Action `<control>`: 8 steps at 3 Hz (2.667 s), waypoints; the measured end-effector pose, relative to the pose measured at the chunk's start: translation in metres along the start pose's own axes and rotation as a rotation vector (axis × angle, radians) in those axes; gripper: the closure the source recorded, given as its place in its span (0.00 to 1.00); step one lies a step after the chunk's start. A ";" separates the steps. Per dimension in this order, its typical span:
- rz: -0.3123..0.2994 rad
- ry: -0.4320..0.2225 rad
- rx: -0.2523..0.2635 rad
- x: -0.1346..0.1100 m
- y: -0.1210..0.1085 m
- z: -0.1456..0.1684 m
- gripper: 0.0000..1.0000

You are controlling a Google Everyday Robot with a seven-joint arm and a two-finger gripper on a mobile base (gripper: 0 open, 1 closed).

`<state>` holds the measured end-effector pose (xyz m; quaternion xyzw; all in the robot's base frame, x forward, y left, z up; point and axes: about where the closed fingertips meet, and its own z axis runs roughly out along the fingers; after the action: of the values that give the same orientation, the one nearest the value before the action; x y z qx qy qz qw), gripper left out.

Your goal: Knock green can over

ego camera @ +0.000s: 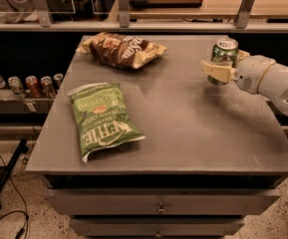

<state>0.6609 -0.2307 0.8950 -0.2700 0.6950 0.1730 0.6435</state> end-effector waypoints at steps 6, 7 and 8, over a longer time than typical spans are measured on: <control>-0.933 0.535 -0.462 -0.039 0.034 -0.013 1.00; -1.032 0.684 -0.587 -0.022 0.038 -0.017 1.00; -1.091 0.813 -0.718 -0.004 0.043 -0.025 1.00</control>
Offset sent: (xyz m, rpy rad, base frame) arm -0.0050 -0.0081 0.0654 -0.3472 -0.1656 0.2701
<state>0.6154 -0.2101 0.8972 -0.8094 0.5465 -0.0668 0.2043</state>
